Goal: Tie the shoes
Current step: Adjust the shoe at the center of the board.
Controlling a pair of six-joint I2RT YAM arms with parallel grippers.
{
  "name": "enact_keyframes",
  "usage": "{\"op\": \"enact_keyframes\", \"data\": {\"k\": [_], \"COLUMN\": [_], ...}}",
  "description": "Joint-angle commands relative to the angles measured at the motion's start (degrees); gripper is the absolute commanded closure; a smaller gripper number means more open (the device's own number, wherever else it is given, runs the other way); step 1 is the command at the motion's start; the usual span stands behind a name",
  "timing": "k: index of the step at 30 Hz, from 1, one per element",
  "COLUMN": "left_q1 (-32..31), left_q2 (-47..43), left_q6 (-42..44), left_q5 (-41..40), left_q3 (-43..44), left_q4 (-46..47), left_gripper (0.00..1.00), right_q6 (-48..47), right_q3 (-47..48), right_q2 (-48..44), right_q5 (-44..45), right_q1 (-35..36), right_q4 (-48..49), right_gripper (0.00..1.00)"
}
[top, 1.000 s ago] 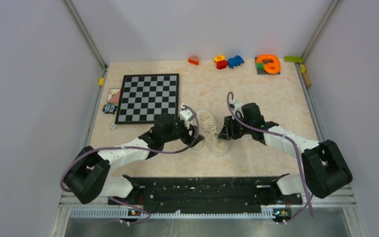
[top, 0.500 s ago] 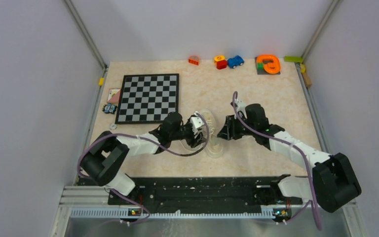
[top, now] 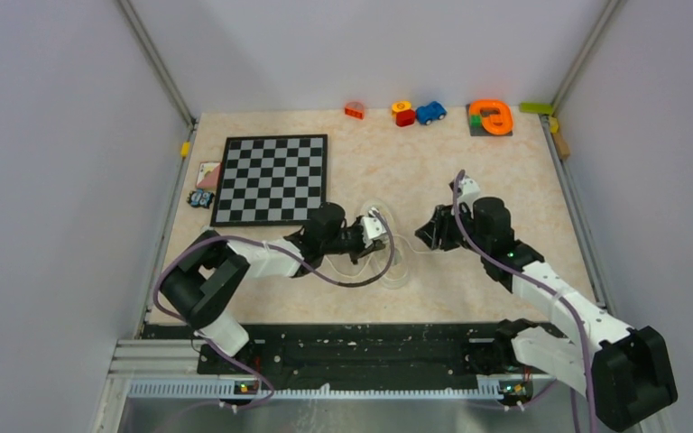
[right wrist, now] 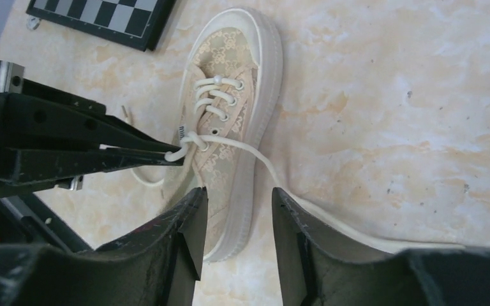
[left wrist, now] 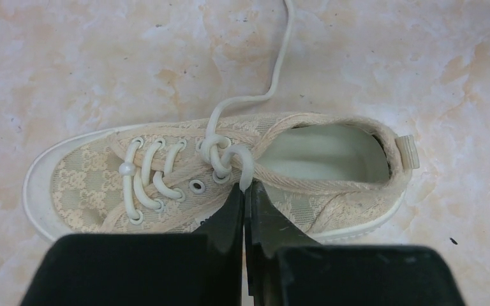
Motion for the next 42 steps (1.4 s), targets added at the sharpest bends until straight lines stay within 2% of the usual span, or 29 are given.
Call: {"op": "enact_keyframes", "data": {"k": [1,2,3,5,7,8,10,14,18,25,28,34,35,36,37,38,41,42], "left_q1": [-0.48,-0.55,-0.44,-0.31,-0.11,0.14,0.68,1.55,4.32,6.31,7.49,7.57,7.54,7.58,7.53,7.54,7.52,7.54], "left_q2": [-2.14,-3.35,-4.77,-7.58,-10.0,-10.88,-11.97,-12.33,-13.57,-15.04,-16.27,-17.49,-17.42,-17.35,-17.36,-17.49,-17.86,-18.08], "left_q6": [0.72,0.16,-0.67,-2.47,-4.79,-5.53,-6.33,-7.64,-9.42,-9.45,-9.62,-7.63,-7.74,-7.88,-7.94,-8.02,-8.71,-9.16], "left_q5": [0.08,-0.22,-0.86,-3.09,-6.03,-6.5,-6.45,-7.69,-6.15,-4.1,-1.61,2.23,2.25,2.4,2.51,2.53,2.11,2.05], "left_q3": [0.03,-0.8,-1.75,-3.3,-4.37,-4.92,-5.29,-4.2,-4.83,-5.03,-4.95,-4.48,-4.73,-4.92,-5.17,-5.35,-6.01,-6.13], "left_q4": [1.22,1.45,1.8,1.61,0.88,0.89,0.22,-2.53,-2.8,-4.53,-5.46,-8.78,-8.16,-7.52,-7.03,-6.45,-4.95,-4.48], "left_gripper": [1.0,1.0,1.0,1.0,1.0,1.0,1.0,1.0,1.0,1.0,1.0,1.0,1.0,1.0,1.0,1.0,1.0,1.0], "right_q6": [0.4,1.17,2.24,2.7,-0.26,-1.77,-3.49,-5.52,-4.5,2.1,3.19,-5.15,-6.32,-6.64,-6.35,-5.92,-8.38,-9.32], "right_q3": [-0.81,-1.25,-1.23,0.09,2.75,3.78,3.43,5.21,5.8,4.89,5.52,5.17,4.54,3.7,2.71,1.79,0.98,1.42], "right_q2": [0.72,1.0,1.41,2.93,5.93,7.36,9.16,13.9,16.08,17.82,17.19,10.41,9.22,7.92,6.71,5.74,5.28,6.0], "right_q5": [3.59,4.28,4.4,3.08,-1.02,-2.34,-3.05,1.56,4.19,2.9,2.27,13.74,14.94,16.95,18.81,19.6,15.24,13.83], "right_q1": [-0.19,-0.23,-0.23,-0.34,-0.32,-0.33,-0.07,2.71,7.3,14.65,15.46,15.38,15.31,15.3,15.3,15.23,15.04,15.03], "right_q4": [3.19,4.2,4.21,2.44,-0.82,-1.6,0.09,-1.66,-2.49,3.66,4.57,-0.42,0.16,1.17,2.47,3.9,6.27,5.78], "right_gripper": [0.61,0.64,0.62,0.38,0.3,0.3,0.36,0.44,0.45,0.46,0.46,0.45,0.42,0.28,0.08,0.02,0.01,0.05]}}
